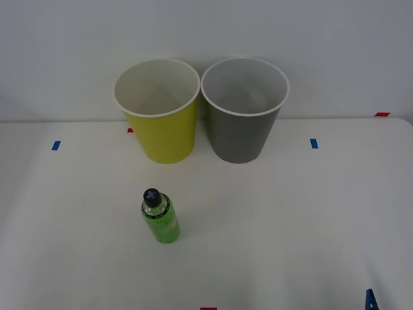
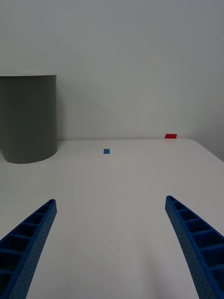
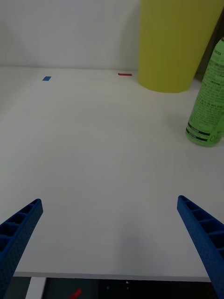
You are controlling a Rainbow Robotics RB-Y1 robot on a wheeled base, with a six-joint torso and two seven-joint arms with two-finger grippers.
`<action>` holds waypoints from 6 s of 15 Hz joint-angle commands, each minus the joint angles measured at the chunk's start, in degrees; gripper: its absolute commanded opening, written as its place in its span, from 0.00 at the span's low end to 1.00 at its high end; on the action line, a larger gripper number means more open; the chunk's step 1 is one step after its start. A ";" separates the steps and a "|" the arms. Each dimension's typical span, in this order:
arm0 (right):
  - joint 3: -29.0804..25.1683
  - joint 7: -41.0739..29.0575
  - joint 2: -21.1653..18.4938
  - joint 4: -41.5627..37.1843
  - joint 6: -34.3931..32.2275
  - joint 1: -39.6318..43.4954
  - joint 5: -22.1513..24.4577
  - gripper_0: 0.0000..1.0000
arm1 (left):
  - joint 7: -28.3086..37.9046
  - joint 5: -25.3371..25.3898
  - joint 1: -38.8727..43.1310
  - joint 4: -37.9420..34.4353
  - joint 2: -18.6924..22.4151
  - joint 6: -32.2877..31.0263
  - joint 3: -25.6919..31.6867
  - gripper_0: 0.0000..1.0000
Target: Put cans in the gray bin and PET bottles in the light green bin.
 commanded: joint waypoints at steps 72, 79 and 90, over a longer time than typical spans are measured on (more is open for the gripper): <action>0.00 0.00 0.00 -0.01 0.00 0.00 0.00 0.79 | -13.82 17.97 -55.83 5.54 27.79 18.54 -29.35 0.00; 0.00 0.00 0.00 -0.01 0.00 0.00 0.00 0.79 | -13.82 16.91 -54.78 -1.23 27.70 27.51 -28.30 0.00; 0.00 0.00 0.00 -0.01 0.00 0.00 0.00 0.78 | -14.08 16.39 -48.80 -27.95 28.85 58.79 -14.94 0.00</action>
